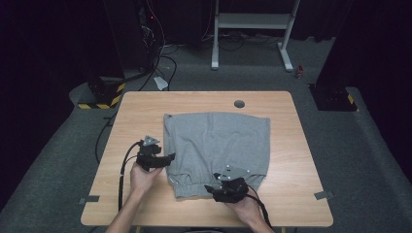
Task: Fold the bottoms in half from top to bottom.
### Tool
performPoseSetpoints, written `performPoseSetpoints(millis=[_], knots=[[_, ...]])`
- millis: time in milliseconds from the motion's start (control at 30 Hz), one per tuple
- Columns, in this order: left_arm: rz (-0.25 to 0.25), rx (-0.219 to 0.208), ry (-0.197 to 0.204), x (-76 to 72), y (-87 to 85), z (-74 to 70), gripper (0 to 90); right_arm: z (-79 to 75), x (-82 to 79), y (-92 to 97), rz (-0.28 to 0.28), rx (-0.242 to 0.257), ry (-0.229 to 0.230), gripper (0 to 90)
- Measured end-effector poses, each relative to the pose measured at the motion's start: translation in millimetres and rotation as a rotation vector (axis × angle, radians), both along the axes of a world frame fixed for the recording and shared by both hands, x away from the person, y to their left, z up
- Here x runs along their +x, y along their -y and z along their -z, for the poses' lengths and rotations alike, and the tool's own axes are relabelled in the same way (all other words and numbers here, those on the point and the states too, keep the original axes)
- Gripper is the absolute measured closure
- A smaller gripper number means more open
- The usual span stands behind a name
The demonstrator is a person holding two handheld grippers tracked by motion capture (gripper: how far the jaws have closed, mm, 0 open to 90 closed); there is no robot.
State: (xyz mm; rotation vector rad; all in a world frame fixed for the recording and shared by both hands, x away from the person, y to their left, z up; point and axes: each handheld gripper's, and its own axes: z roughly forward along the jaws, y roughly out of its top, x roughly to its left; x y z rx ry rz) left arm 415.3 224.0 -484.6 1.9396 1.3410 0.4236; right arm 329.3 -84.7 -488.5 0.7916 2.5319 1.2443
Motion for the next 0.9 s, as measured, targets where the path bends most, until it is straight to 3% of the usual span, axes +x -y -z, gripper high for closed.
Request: performPoseSetpoints(millis=[200, 267, 300, 433, 600, 733, 900], knots=[[-0.034, 0.037, -0.011, 30.3, -4.8, -0.7, 31.8, 1.0, -1.7, -35.5, -0.088, -0.02, 0.002, 44.6], [-0.057, 0.021, -0.013, 39.3, -7.2, 2.0, 32.4, 2.6, -2.1, -46.8, -0.114, -0.032, 0.0, 44.6], [-0.057, 0.04, -0.029, 47.1, -7.6, 3.9, 31.4, 3.7, -2.8, -55.4, -0.132, -0.033, -0.001, 44.6], [-0.081, 0.051, -0.027, 62.8, -7.6, 2.9, 31.9, 8.8, -5.3, -73.9, -0.166, -0.05, 0.0, 43.1], [-0.115, 0.066, -0.035, 81.3, -6.7, 3.6, 32.2, 13.6, -8.2, -89.6, -0.184, -0.057, -0.006, 42.0], [-0.141, 0.079, -0.064, 96.8, -6.1, 8.6, 33.2, 20.1, -9.2, -102.1, -0.18, -0.104, -0.002, 40.6], [-0.159, 0.088, -0.069, 108.4, -4.1, 13.6, 35.4, 21.9, -11.2, -106.8, -0.183, -0.115, 0.012, 40.7]])
